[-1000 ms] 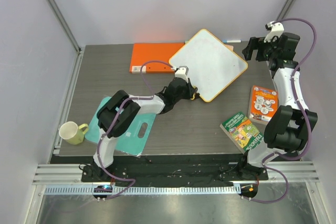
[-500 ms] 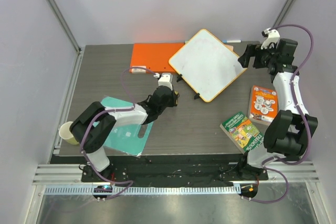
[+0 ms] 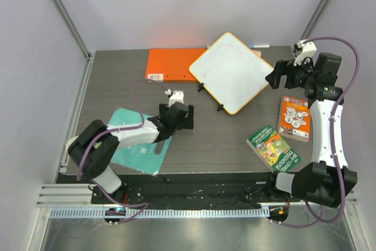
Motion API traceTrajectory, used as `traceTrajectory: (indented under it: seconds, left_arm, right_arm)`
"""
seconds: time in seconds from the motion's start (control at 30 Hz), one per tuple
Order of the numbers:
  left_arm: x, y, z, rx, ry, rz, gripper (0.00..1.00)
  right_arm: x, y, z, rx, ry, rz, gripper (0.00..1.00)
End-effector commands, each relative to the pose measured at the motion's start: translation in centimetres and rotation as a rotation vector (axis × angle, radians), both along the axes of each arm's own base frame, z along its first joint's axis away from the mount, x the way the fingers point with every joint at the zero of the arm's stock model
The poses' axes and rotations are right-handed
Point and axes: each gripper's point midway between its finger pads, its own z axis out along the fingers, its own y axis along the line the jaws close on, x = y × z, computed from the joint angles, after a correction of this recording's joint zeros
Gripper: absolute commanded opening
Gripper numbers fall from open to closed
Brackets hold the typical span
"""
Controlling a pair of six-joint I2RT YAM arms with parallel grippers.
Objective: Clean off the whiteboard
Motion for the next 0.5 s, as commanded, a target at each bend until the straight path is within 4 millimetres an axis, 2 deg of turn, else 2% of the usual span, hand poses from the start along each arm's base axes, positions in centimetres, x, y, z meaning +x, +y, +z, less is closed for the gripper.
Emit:
traceTrajectory:
  seconds: [0.0, 0.07, 0.13, 0.17, 0.2, 0.23, 0.27, 0.3, 0.33, 0.37, 0.4, 0.43, 0.47]
  left_arm:
    - [0.8, 0.6, 6.6, -0.043, -0.152, -0.004, 1.00]
    - [0.8, 0.3, 8.2, -0.059, -0.178, -0.028, 1.00]
    - [0.7, -0.6, 8.8, -0.109, -0.161, -0.085, 1.00]
    - [0.7, -1.1, 8.7, -0.134, -0.143, -0.110, 1.00]
    - [0.9, -0.6, 7.2, -0.139, -0.076, -0.093, 1.00]
    - [1.0, -0.1, 6.8, -0.098, -0.060, -0.066, 1.00]
    - [1.5, -0.1, 7.3, -0.056, -0.080, -0.051, 1.00]
    - [1.2, 0.2, 6.6, -0.011, -0.064, -0.037, 1.00]
    - [1.1, -0.5, 6.1, -0.044, -0.033, -0.055, 1.00]
    - [0.2, -1.2, 4.7, -0.104, 0.020, -0.114, 1.00]
    - [1.8, -1.9, 6.0, -0.240, -0.023, -0.128, 1.00]
    - [1.5, -2.7, 6.5, -0.330, -0.012, -0.153, 1.00]
    - [1.4, -2.8, 6.6, -0.334, -0.029, -0.165, 1.00]
  right_arm:
    - [-2.2, 0.7, 0.0, 0.003, 0.020, 0.012, 1.00]
    - [-2.4, 0.9, -0.3, 0.013, 0.039, 0.015, 1.00]
    - [-2.5, 0.9, -0.6, 0.025, 0.054, 0.008, 1.00]
    - [-2.5, 1.0, -0.6, 0.030, 0.056, 0.013, 1.00]
    - [-2.5, 1.2, -0.7, 0.041, 0.062, 0.018, 1.00]
    - [-2.5, 1.3, -0.8, 0.047, 0.068, 0.021, 1.00]
    - [-2.5, 1.2, -0.8, 0.049, 0.068, 0.018, 1.00]
    - [-2.6, 1.3, -0.7, 0.051, 0.066, 0.022, 1.00]
    - [-2.7, 1.4, -0.6, 0.052, 0.065, 0.029, 1.00]
    - [-2.7, 1.6, -0.6, 0.052, 0.064, 0.036, 1.00]
    - [-2.9, 1.7, -0.6, 0.054, 0.064, 0.045, 1.00]
    - [-3.3, 2.5, -0.3, 0.072, 0.058, 0.091, 1.00]
    - [-3.6, 3.1, -0.3, 0.074, 0.053, 0.134, 1.00]
